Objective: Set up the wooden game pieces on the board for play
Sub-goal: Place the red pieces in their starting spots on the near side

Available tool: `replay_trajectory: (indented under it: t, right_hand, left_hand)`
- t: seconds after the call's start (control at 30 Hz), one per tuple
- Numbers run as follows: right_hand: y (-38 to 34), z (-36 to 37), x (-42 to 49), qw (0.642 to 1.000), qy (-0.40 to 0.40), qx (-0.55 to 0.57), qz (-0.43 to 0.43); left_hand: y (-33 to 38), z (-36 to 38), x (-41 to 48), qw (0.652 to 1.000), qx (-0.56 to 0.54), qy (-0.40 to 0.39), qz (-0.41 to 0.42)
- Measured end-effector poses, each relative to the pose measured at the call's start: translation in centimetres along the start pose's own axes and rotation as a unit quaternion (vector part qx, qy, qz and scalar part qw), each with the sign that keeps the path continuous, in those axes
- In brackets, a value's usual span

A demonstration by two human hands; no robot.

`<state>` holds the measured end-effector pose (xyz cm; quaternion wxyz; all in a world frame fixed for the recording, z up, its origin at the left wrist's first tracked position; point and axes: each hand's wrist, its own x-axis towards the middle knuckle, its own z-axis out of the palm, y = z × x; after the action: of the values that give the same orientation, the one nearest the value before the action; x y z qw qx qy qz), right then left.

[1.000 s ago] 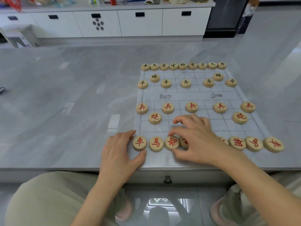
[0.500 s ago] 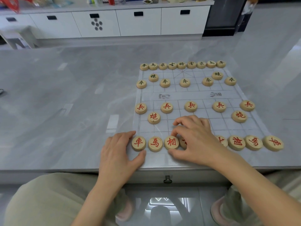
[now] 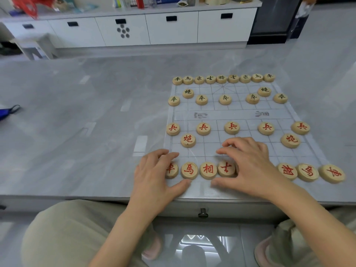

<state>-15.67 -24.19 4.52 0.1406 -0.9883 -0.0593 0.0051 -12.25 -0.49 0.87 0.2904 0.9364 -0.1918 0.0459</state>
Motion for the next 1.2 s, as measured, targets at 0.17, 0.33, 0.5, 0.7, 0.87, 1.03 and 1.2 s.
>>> replay_trajectory:
  t: [0.17,0.33,0.5,0.7,0.87,1.03,1.2]
  right_hand:
    - [1.3,-0.6,-1.1,1.000,0.005,-0.003,0.021]
    - [2.0,-0.6,-1.4,1.000,-0.002,-0.006,0.022]
    - [1.8,0.1,-1.0,1.000,-0.007,0.007,0.005]
    - [2.1,0.2,-1.0,1.000,0.005,0.030,-0.001]
    - [2.1,0.3,-1.0,1.000,-0.010,0.015,-0.004]
    - [3.1,-0.5,-1.5,1.000,-0.007,0.010,0.008]
    - [4.4,-1.0,-2.4,1.000,-0.002,0.000,0.029]
  left_hand:
    - [0.5,1.0,0.6,1.000,-0.008,-0.017,0.013]
    - [0.3,1.3,0.8,1.000,-0.001,-0.016,0.012]
    - [0.2,1.5,0.7,1.000,-0.010,-0.002,0.007]
    - [0.1,1.7,0.8,1.000,-0.003,0.011,0.009]
    - [0.3,1.6,0.8,1.000,-0.002,0.009,0.003]
    - [0.9,1.4,0.8,0.999,0.041,-0.012,0.006]
    - [3.0,1.6,1.3,0.996,0.078,-0.009,0.046]
